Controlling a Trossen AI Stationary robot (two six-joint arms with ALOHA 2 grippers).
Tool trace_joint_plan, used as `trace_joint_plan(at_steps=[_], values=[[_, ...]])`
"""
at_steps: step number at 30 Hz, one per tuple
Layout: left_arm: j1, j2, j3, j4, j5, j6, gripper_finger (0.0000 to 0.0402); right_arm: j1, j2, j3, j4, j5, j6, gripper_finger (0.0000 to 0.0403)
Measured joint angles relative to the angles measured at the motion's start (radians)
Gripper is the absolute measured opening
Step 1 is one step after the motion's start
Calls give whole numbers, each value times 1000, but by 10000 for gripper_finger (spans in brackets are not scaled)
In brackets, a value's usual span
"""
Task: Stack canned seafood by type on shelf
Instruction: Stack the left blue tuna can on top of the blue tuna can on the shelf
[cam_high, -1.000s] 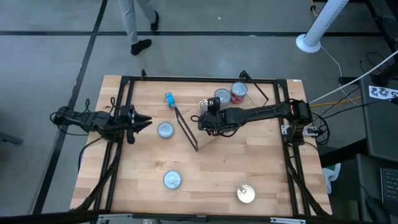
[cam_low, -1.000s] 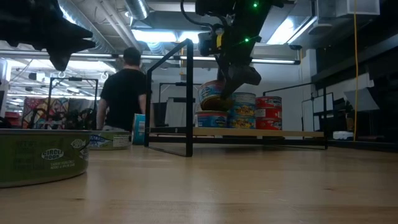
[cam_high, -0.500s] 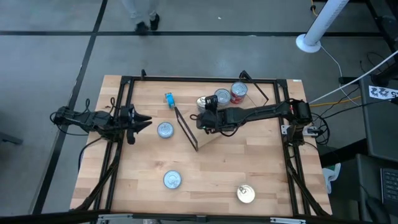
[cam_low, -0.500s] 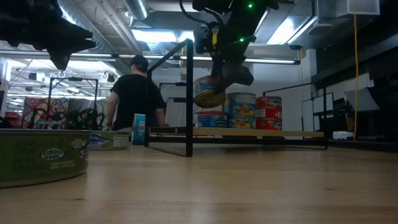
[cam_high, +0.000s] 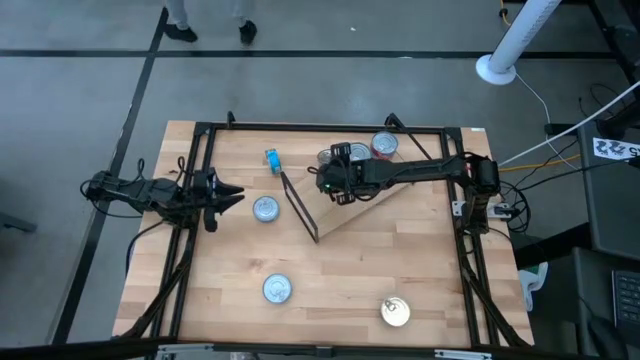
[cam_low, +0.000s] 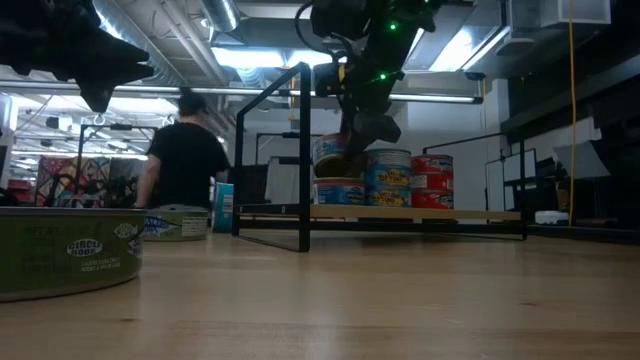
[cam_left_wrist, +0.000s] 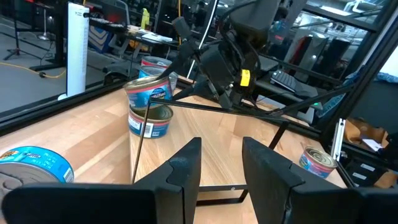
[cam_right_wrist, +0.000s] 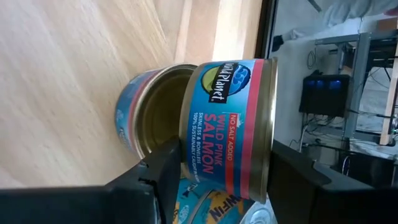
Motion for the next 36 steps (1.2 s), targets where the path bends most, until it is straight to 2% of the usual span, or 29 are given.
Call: trace_joint_plan(at_steps=[8,24,36], values=[[0,0,0,0,0,-2,111,3,0,1,0,-16,0,195],[0,0,-1,0,0,-5,111,3,0,1,-6,-23,10,274],[0,5,-1,-29,7,-62,111,4,0,1,-84,-47,2,273]])
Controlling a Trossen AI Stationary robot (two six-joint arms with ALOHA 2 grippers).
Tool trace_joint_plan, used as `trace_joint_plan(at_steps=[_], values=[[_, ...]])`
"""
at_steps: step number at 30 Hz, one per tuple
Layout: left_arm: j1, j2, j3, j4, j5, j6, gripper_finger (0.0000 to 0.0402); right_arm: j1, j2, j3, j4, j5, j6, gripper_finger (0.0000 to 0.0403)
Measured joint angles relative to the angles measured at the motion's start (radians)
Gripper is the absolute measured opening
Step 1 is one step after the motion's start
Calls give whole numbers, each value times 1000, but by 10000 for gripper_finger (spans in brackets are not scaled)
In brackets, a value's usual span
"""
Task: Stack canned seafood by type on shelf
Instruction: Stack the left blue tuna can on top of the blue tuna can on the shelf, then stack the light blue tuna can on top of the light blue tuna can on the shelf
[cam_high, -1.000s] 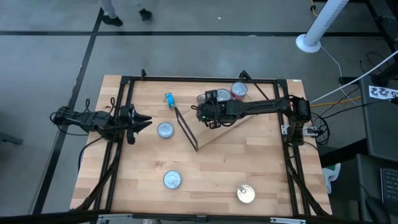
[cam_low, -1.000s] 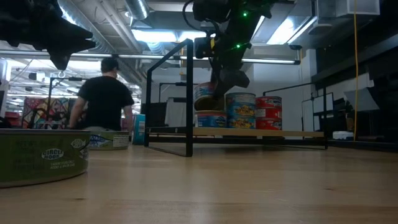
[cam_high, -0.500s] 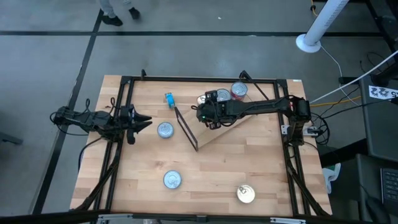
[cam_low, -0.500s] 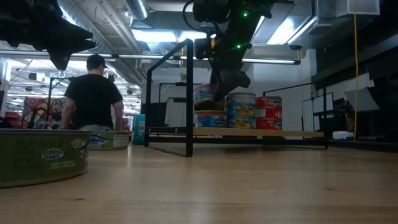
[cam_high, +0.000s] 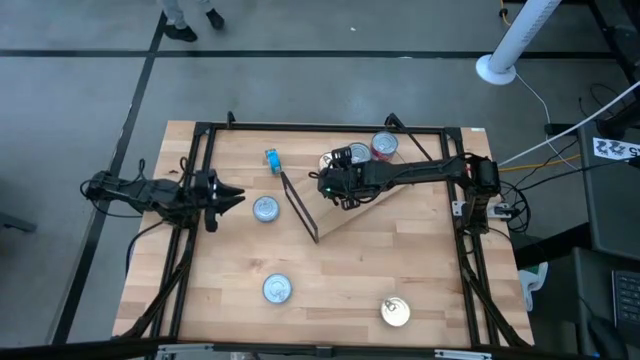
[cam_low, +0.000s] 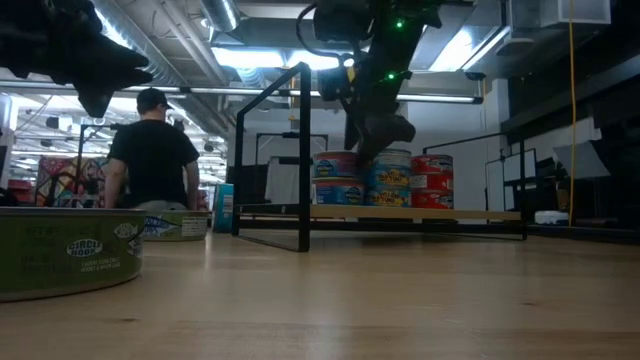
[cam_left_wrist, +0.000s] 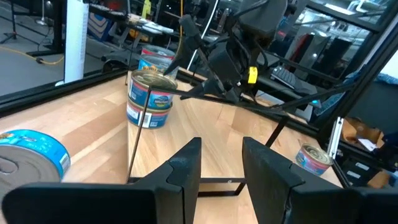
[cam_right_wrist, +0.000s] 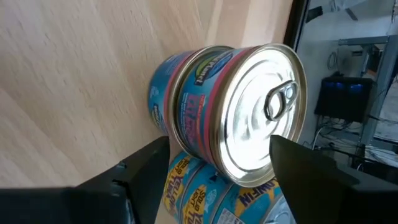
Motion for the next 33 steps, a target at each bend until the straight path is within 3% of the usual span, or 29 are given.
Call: trace_joint_plan(at_steps=[9,15,21,28,33], values=[[0,141,0,85,5,-11,111,37,0,0,3,20,0,273],[0,339,0,299,11,107,111,100,0,45,-50,28,2,273],[1,496,9,505,-34,68,111,168,0,151,-141,50,42,273],[21,623,160,509,-61,47,111,253,-1,284,-271,63,121,273],[87,724,313,409,-68,3,111,319,-1,354,-382,63,203,273]])
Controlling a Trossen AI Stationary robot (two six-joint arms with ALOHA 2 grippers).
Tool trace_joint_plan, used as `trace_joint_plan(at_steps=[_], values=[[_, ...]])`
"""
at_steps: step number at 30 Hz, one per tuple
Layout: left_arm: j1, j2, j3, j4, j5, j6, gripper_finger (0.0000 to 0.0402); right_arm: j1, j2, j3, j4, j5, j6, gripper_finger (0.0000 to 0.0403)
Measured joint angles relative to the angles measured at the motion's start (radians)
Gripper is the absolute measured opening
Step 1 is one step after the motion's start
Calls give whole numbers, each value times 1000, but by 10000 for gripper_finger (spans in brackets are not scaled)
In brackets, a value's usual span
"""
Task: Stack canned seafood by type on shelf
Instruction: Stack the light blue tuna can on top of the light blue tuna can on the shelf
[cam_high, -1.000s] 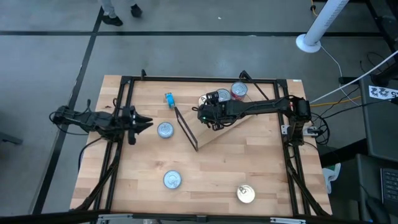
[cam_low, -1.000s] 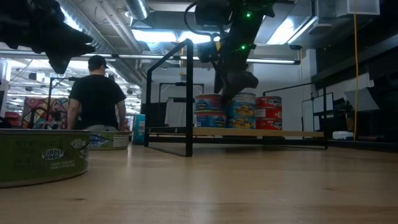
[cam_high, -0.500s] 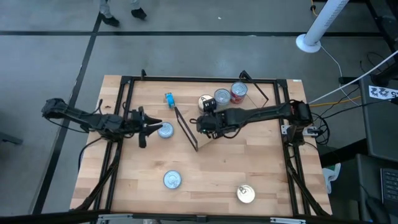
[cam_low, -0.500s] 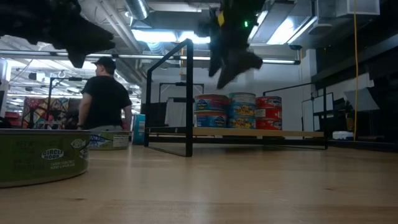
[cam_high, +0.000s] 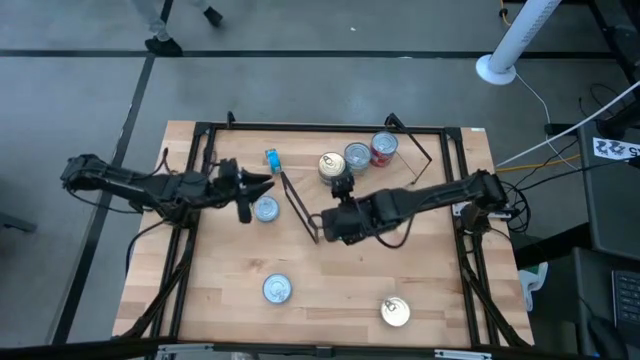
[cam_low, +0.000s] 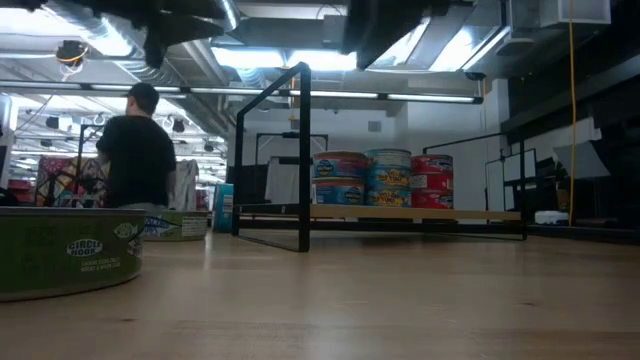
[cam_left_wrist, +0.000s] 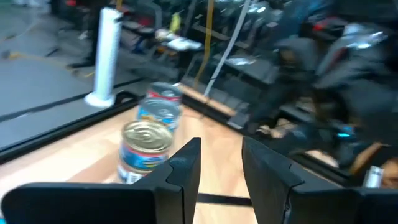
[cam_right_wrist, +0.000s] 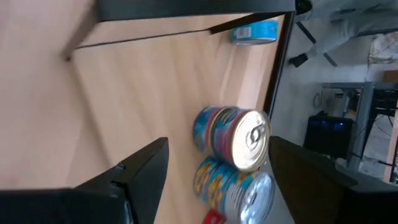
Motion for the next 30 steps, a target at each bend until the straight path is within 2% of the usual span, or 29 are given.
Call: trace_joint_plan(at_steps=[11,14,18,25,30], values=[[235,307,383,-464,0,-244,111,137,-2,51,-302,20,196,273],[317,387,460,-626,45,-333,111,152,-11,52,-352,18,247,273],[410,457,483,-695,105,-344,111,158,-18,52,-376,18,266,273],[496,529,483,-687,133,-273,111,158,-21,52,-379,1,266,273],[561,564,483,-713,240,-329,134,158,-21,52,-384,-9,266,273]])
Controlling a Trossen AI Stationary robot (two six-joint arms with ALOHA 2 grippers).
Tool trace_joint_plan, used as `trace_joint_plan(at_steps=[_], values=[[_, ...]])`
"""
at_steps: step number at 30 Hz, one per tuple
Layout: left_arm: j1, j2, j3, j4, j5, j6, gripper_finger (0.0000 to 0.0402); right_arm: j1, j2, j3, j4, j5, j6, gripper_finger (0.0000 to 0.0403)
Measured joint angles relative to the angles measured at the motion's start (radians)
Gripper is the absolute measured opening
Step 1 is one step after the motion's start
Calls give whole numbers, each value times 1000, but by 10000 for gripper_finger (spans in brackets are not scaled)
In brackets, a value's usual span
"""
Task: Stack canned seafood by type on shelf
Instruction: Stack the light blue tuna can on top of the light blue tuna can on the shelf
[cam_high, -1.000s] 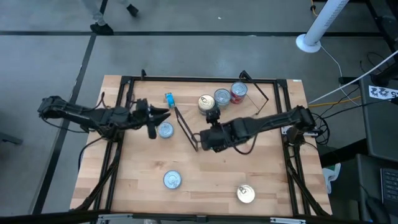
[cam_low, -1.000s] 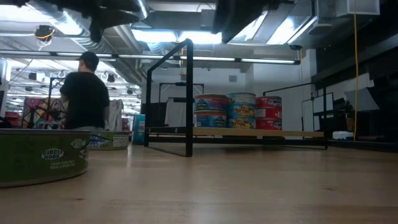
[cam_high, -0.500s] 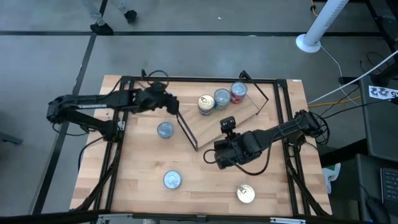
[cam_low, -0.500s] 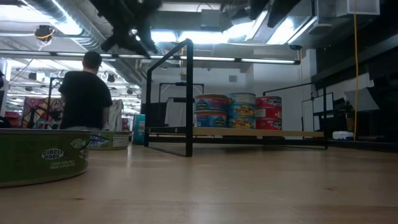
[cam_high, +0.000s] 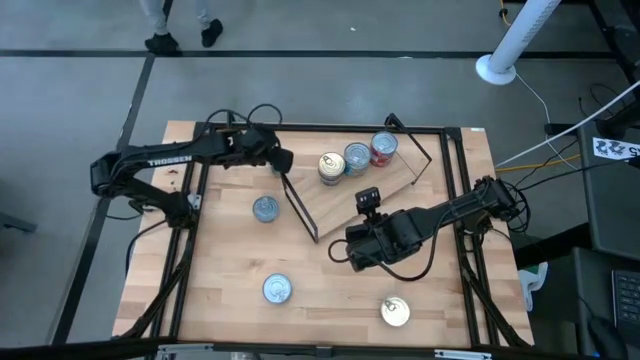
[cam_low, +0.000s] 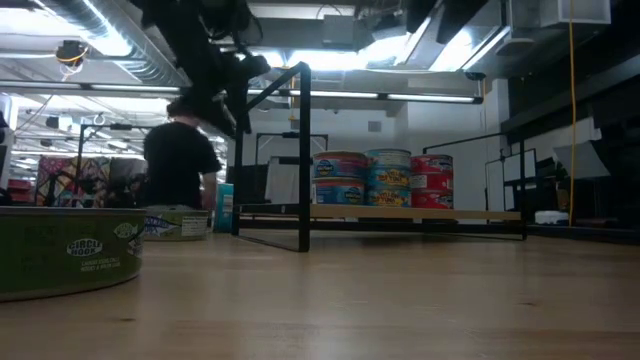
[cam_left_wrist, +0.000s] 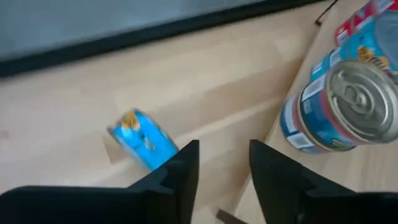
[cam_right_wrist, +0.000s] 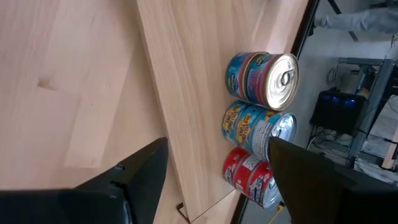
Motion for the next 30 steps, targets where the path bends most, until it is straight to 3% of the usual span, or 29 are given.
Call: trace_joint_plan(at_steps=[5,11,30], values=[[72,34,0,-64,108,-73,187,0,0,0,-9,0,0,273],[128,81,0,-88,117,-180,225,-1,0,0,-9,0,0,273],[165,233,0,-64,158,-292,239,-1,0,0,-6,0,-1,273]])
